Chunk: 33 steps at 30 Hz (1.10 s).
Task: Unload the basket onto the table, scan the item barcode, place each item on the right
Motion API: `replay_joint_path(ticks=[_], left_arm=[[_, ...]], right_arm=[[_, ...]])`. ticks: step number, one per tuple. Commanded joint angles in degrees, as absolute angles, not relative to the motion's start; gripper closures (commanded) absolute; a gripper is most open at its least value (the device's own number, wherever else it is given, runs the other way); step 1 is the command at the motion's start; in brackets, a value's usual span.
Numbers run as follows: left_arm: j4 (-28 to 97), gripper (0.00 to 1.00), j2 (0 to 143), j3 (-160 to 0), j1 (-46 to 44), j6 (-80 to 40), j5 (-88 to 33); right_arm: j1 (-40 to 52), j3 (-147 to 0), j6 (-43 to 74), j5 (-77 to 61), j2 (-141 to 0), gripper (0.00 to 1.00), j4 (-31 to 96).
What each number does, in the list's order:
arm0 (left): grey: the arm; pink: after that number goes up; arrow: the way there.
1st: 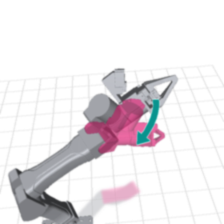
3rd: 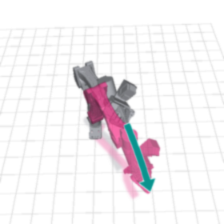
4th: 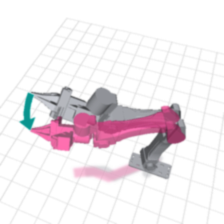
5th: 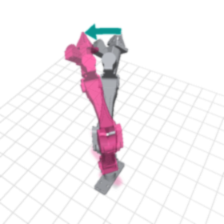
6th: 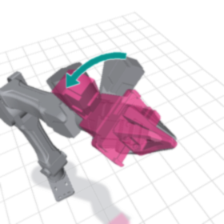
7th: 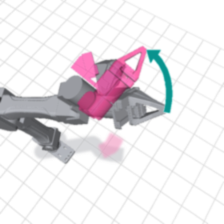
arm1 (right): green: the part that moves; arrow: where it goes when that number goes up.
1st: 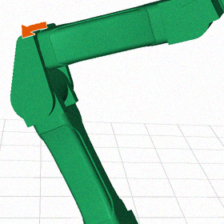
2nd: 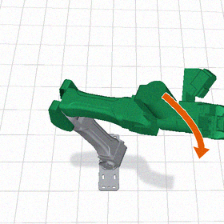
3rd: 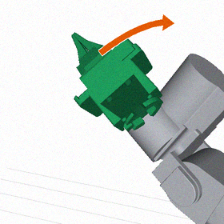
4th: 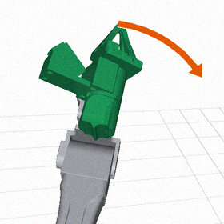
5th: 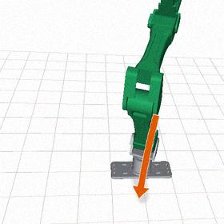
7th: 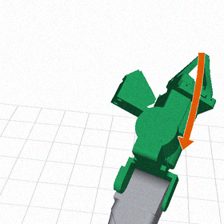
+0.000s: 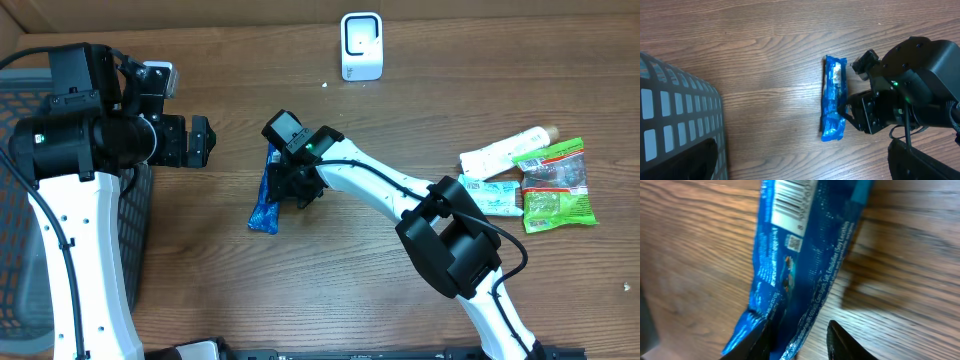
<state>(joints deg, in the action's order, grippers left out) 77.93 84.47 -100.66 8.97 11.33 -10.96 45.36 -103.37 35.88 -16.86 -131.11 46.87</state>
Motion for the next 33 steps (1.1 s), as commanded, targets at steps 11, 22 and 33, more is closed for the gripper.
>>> replay_joint_path(ticks=[11,22,33], left_arm=[[77.7,0.00,84.8,-101.0,9.0,11.6,-11.4],[77.7,0.00,84.8,-101.0,9.0,11.6,-11.4],[77.7,0.00,84.8,-101.0,9.0,11.6,-11.4]], right_arm=[[43.3,-102.4,30.9,-10.6,-132.0,0.64,48.1],[38.9,-102.4,20.9,-21.5,-132.0,0.67,42.0],[39.8,-100.0,28.8,-25.9,-133.3,0.73,42.5]])
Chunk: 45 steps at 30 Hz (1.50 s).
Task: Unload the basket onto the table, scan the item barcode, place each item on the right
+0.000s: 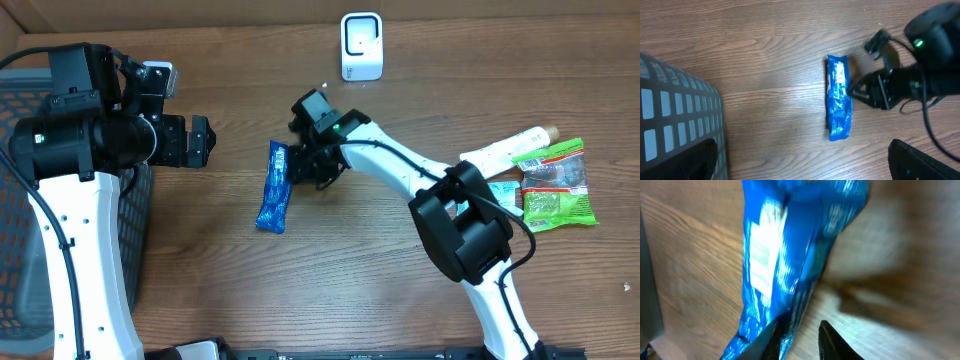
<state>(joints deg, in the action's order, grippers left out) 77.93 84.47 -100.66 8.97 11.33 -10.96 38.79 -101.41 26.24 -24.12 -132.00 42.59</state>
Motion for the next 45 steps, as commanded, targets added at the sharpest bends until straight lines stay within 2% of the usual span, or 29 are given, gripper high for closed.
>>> replay_joint_path(ticks=[1,9,13,18,20,26,28,32,36,38,39,41,42,45], left_arm=[[77.7,0.00,84.8,-101.0,9.0,11.6,-11.4],[77.7,0.00,84.8,-101.0,9.0,11.6,-11.4],[77.7,0.00,84.8,-101.0,9.0,11.6,-11.4],[77.7,0.00,84.8,-101.0,9.0,11.6,-11.4],[77.7,0.00,84.8,-101.0,9.0,11.6,-11.4],[77.7,0.00,84.8,-101.0,9.0,11.6,-11.4],[77.7,0.00,84.8,-101.0,9.0,11.6,-11.4],[77.7,0.00,84.8,-101.0,9.0,11.6,-11.4],[77.7,0.00,84.8,-101.0,9.0,11.6,-11.4],[77.7,0.00,84.8,-101.0,9.0,11.6,-11.4],[77.7,0.00,84.8,-101.0,8.9,11.6,-11.4],[77.7,0.00,84.8,-101.0,9.0,11.6,-11.5],[77.7,0.00,84.8,-101.0,9.0,11.6,-11.4],[77.7,0.00,84.8,-101.0,9.0,11.6,-11.4]], right_arm=[[39.8,-100.0,28.8,-25.9,-133.3,0.74,42.6],[39.8,-100.0,30.7,-27.1,-133.3,0.76,42.1],[39.8,-99.4,32.6,-27.1,-133.7,0.82,39.8],[39.7,-97.9,34.3,-25.1,-133.8,0.96,38.2],[39.0,-98.1,33.8,-24.4,-133.7,0.96,38.3],[34.7,-103.0,22.0,-23.7,-133.1,0.96,46.2],[32.6,-107.6,12.4,-22.4,-133.1,0.96,53.5],[31.4,-113.8,2.2,-14.0,-133.1,0.96,63.2],[31.8,-116.7,-4.0,-3.7,-133.1,0.96,67.0],[32.2,-116.7,-4.8,-0.7,-133.1,0.93,66.8],[32.3,-116.7,-4.8,-0.2,-133.1,0.85,66.6],[32.3,-116.8,-2.7,-0.8,-133.1,0.61,66.2],[32.2,-117.1,-1.1,-1.6,-133.1,0.55,66.2],[30.2,-119.3,3.1,-6.3,-133.0,0.49,67.0]])
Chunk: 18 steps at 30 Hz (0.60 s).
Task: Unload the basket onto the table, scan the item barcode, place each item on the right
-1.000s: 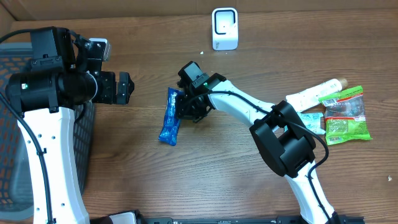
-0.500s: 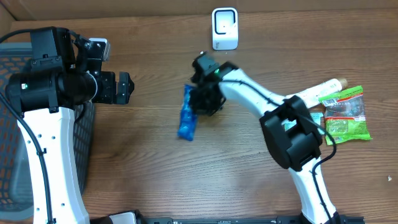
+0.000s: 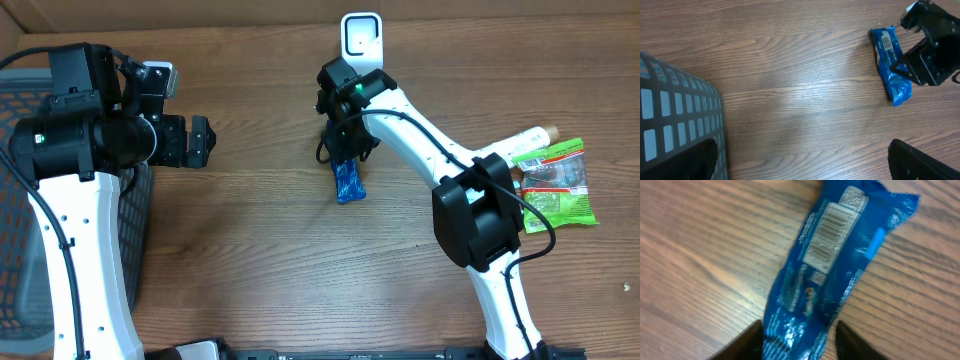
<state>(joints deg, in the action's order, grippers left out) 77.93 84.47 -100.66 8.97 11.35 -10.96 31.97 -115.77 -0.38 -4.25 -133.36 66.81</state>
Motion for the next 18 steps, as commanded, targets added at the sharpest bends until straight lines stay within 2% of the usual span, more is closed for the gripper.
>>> replay_joint_path(ticks=[1,3,7,13,18], left_arm=[[77.7,0.00,84.8,-101.0,9.0,11.6,-11.4],[77.7,0.00,84.8,-101.0,9.0,11.6,-11.4],[77.7,0.00,84.8,-101.0,9.0,11.6,-11.4],[77.7,0.00,84.8,-101.0,9.0,11.6,-11.4],[77.7,0.00,84.8,-101.0,9.0,11.6,-11.4]], right_arm=[[29.2,-120.5,3.9,-8.4,-133.0,0.48,67.6],[26.5,-122.8,4.8,-12.6,-133.0,0.46,68.9],[19.2,-124.5,4.5,-22.3,-133.0,0.31,69.5],[11.2,-119.6,1.1,-41.5,-134.8,0.30,64.6],[10.5,-114.0,1.1,-47.1,-137.1,0.30,59.0]])
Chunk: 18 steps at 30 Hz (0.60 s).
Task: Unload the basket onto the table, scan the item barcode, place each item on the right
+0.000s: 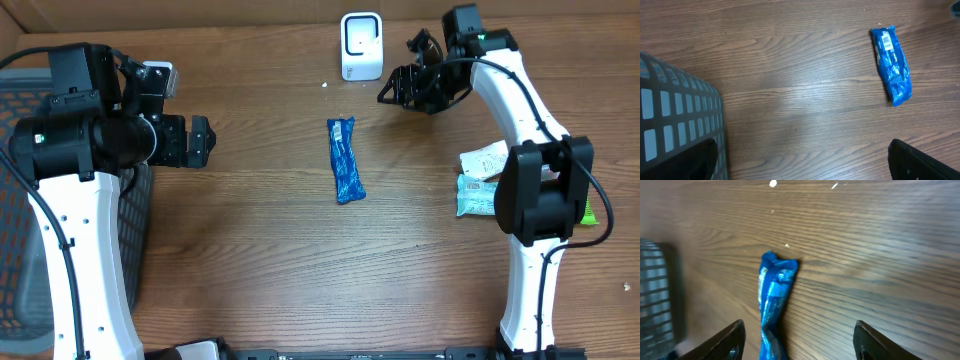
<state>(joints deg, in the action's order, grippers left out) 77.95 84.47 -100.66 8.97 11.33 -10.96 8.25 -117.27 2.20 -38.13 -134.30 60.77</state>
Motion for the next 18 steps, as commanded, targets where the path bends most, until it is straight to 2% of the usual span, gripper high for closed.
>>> replay_joint_path(ticks=[1,8,18], left_arm=[[77.7,0.00,84.8,-101.0,9.0,11.6,-11.4],[77.7,0.00,84.8,-101.0,9.0,11.6,-11.4],[77.7,0.00,84.8,-101.0,9.0,11.6,-11.4]], right_arm=[[10.7,-113.3,1.1,-47.5,-137.1,0.30,58.2],[12.6,-107.3,7.0,-49.6,-137.8,0.37,48.0],[13.1,-103.1,15.1,-49.9,-141.2,0.53,38.6]])
